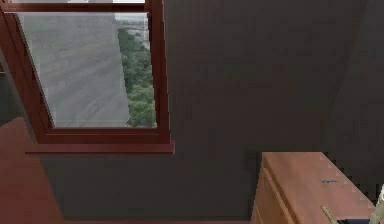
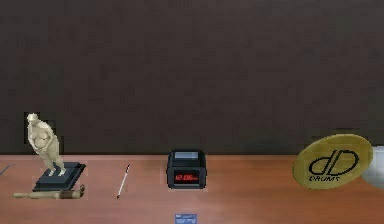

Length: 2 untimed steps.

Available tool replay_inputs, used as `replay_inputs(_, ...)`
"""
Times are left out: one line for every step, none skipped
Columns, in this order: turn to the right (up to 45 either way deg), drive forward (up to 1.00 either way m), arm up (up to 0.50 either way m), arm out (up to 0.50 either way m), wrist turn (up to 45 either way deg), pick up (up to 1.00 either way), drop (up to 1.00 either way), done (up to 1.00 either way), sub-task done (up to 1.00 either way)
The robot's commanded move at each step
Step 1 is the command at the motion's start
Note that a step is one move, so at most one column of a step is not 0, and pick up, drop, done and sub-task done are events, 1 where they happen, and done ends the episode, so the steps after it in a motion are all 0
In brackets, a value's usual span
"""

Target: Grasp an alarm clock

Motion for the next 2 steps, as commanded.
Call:
replay_inputs(0.0,0.00,0.50,0.00,0.0,0.00,0.00,0.00,0.00)
replay_inputs(0.0,0.00,0.28,0.00,0.0,0.00,0.00,0.00,0.00)
